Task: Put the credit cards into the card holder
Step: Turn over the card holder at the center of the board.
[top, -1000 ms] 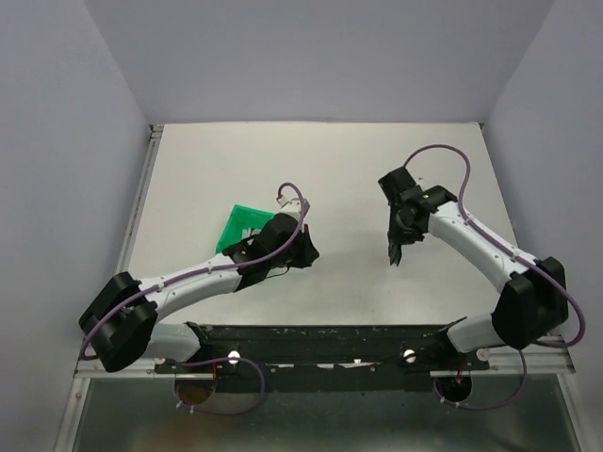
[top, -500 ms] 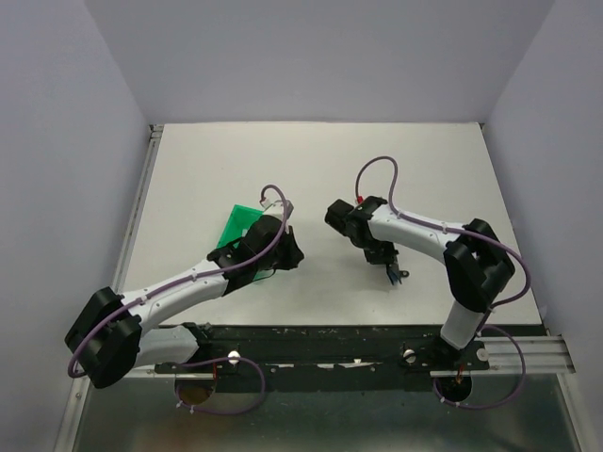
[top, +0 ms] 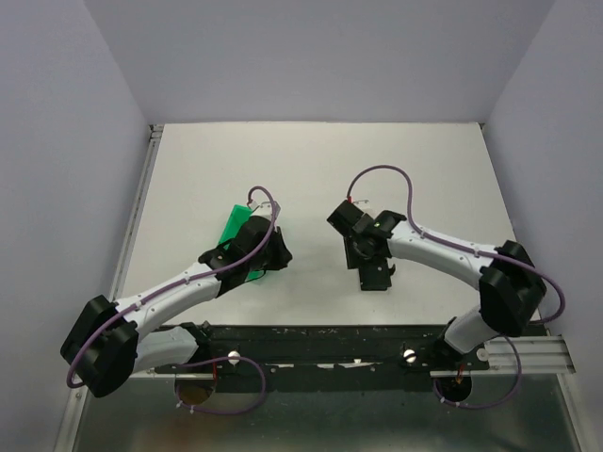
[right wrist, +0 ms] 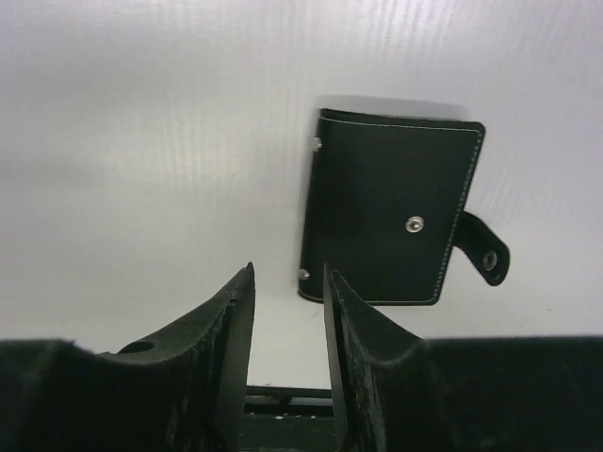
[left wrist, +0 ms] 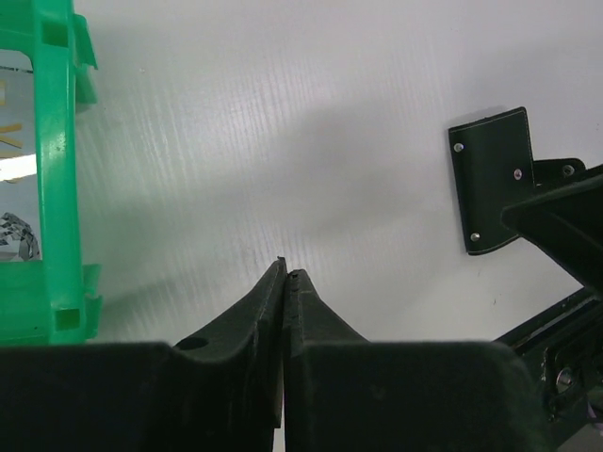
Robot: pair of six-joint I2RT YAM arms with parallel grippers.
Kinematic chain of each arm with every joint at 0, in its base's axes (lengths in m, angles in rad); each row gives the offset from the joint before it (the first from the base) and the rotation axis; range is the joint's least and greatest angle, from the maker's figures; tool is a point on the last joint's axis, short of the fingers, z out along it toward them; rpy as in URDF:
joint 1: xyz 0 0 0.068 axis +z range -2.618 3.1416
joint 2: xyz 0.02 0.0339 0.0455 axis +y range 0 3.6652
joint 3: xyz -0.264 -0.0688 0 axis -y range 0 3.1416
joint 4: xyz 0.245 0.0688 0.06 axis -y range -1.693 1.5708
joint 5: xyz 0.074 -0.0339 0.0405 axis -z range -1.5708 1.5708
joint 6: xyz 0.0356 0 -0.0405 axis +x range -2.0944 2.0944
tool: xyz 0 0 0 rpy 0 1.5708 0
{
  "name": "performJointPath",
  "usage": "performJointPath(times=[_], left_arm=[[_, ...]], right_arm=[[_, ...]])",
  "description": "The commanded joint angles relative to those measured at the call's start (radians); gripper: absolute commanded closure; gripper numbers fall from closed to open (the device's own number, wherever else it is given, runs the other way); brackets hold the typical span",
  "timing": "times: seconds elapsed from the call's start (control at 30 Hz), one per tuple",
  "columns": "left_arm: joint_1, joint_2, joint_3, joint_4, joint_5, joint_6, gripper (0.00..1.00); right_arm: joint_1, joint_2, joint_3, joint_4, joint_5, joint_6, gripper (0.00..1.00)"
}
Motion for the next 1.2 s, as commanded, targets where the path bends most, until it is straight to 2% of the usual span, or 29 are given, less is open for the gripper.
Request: performJointPath(times=[0.0, 0.1, 0.2, 0.33, 0.43, 0.63, 0.8, 1.0, 1.17], left_arm=[[0.005, -0.022, 0.003, -0.007, -0.012, 0.025, 0.83], [-0.022, 0.012, 0.021, 0.009, 0.010, 0.052, 0.83], [-0.067, 0.069, 0.049, 0.036, 0.017, 0.062, 0.82], [-0.117, 0.162, 0.104, 0.079, 0.037, 0.056, 0.83], [-0.127, 0.228, 0.149, 0.090, 0.069, 0.051, 0.83], [-0.131, 0.328, 0.225, 0.081, 0.125, 0.082, 0.83], [-0.130, 0.389, 0.265, 0.079, 0.164, 0.095, 0.84], [-0.137, 0.466, 0.282, 0.110, 0.195, 0.080, 0.85], [-0.142, 0.515, 0.299, 0.119, 0.206, 0.072, 0.86]], right_arm=[[0.003, -0.166, -0.071, 0.177, -0.106, -0.012, 0.56], [-0.042, -0.270, -0.101, 0.104, -0.042, 0.033, 0.57], [-0.140, -0.349, -0.141, -0.001, -0.002, 0.103, 0.60], [-0.291, -0.419, -0.227, -0.030, -0.039, 0.159, 0.63], [-0.347, -0.374, -0.213, -0.083, -0.024, 0.162, 0.64], [-0.352, -0.156, -0.118, -0.196, 0.085, 0.128, 0.65], [-0.350, -0.077, -0.143, -0.121, 0.026, 0.091, 0.69], [-0.350, -0.053, -0.175, 0.014, -0.063, 0.019, 0.70], [-0.350, 0.007, -0.134, 0.048, -0.097, -0.036, 0.70]])
